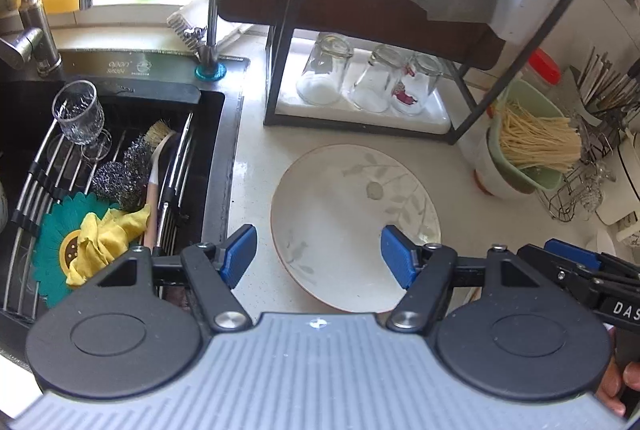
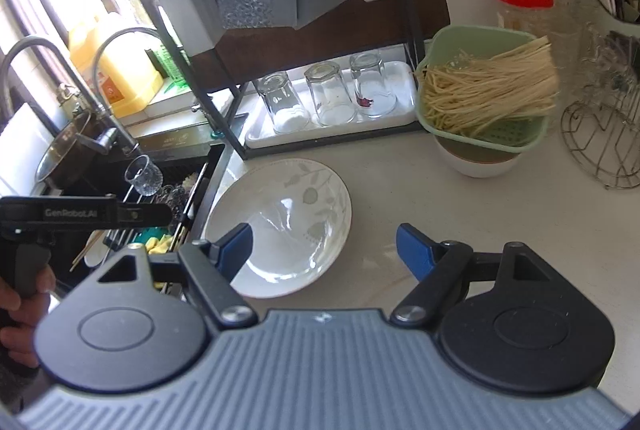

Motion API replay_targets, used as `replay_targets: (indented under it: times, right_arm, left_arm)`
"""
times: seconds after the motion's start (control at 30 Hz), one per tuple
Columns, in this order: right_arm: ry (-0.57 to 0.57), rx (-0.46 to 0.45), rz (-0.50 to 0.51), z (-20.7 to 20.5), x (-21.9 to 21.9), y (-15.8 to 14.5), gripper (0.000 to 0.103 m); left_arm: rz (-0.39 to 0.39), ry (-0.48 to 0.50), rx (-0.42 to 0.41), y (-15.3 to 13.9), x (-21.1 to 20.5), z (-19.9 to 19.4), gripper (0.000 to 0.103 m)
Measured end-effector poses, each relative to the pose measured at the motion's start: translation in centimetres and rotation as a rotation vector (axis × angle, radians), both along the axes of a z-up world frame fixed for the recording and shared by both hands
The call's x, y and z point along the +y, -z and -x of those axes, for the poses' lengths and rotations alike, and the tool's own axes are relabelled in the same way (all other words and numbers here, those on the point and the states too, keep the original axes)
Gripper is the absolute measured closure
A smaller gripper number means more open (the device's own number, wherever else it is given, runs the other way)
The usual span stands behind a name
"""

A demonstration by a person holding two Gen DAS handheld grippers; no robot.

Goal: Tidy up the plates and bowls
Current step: 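Move both grippers to the second leaf plate and close them on its rim, then lift the second leaf plate with both grippers and carry it onto the stack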

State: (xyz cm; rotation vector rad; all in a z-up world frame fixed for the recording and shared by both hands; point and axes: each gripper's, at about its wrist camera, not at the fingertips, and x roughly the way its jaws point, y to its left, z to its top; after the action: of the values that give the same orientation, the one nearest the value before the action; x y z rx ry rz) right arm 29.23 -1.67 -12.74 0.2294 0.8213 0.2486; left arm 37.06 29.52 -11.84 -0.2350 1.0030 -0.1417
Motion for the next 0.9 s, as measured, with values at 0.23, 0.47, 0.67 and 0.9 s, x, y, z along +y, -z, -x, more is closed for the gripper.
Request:
replay_targets:
  times: [0.23, 0.47, 0.67, 0.9]
  right_arm:
    - [0.052, 0.063, -0.019, -3.9, 1.6, 2.8, 0.028]
    - [0.099, 0.154, 0.008, -6.7, 3.1, 6.2, 0.05]
    - [0.164, 0.224, 0.013, -8.3, 3.3, 8.3, 0.066]
    - [0.184, 0.284, -0.029, -9.5, 3.0, 9.8, 0.088]
  left_arm:
    - [0.011, 0.073, 0.06, 3.4, 0.1, -3.4, 0.03]
    - [0.003, 0.149, 0.106, 6.1, 0.6, -6.9, 0.041]
    - [-0.004, 0.215, 0.146, 8.0, 1.1, -9.3, 0.054]
    - [0.008, 0.246, 0.187, 9.6, 1.1, -10.7, 0.067]
